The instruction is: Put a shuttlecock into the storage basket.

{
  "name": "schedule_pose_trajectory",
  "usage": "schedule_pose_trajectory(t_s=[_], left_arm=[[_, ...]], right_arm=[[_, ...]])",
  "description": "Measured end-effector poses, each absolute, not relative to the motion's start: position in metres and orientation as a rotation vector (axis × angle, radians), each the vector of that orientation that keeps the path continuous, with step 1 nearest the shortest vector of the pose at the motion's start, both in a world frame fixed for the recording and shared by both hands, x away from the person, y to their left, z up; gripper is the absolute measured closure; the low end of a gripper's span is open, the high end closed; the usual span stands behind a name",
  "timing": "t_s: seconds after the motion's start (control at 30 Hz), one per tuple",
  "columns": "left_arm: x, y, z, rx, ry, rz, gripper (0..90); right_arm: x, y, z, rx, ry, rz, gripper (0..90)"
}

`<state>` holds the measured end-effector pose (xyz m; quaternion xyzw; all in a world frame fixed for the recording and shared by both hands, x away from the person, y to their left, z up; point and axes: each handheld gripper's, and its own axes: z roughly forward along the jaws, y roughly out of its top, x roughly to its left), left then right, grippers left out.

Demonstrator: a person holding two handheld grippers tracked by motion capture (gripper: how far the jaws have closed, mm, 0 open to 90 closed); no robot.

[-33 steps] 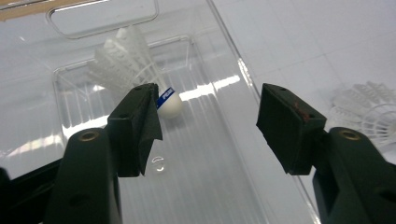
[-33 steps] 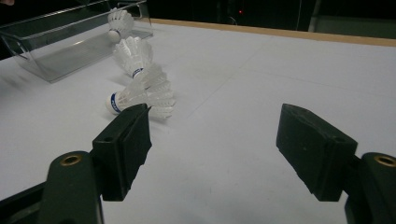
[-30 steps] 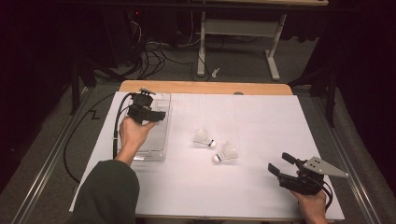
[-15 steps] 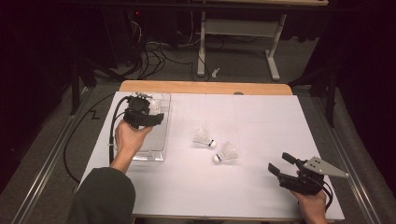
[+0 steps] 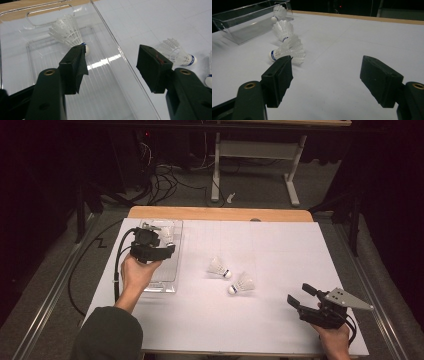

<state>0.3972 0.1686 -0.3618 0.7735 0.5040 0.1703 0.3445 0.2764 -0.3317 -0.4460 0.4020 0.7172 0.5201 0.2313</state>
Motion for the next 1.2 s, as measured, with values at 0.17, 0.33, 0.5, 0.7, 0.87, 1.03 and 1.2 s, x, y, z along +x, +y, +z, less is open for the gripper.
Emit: schedule_pose_trajectory(t_s=[0.17,0.33,0.5,0.7,0.87,1.03,1.2], left_arm=[[0.391,0.169,-0.363,2.002,1.293,0.446,40.8],[0.384,0.171,-0.364,1.989,1.282,0.445,41.0],[0.376,0.173,-0.366,1.973,1.27,0.45,40.8],[0.368,0.175,-0.368,1.957,1.26,0.445,40.7],[0.361,0.177,-0.37,1.947,1.256,0.442,40.5],[0.352,0.18,-0.372,1.93,1.242,0.447,40.5],[0.343,0.182,-0.371,1.909,1.219,0.461,40.5]], right_arm=[[0.276,-0.331,-0.446,1.104,1.971,1.429,26.6],[0.277,-0.332,-0.446,1.107,1.971,1.431,26.5],[0.276,-0.332,-0.446,1.107,1.97,1.435,26.5],[0.276,-0.332,-0.446,1.107,1.969,1.433,26.5],[0.275,-0.332,-0.445,1.105,1.964,1.435,26.5],[0.276,-0.331,-0.445,1.1,1.966,1.437,26.5],[0.275,-0.331,-0.445,1.101,1.962,1.439,26.5]])
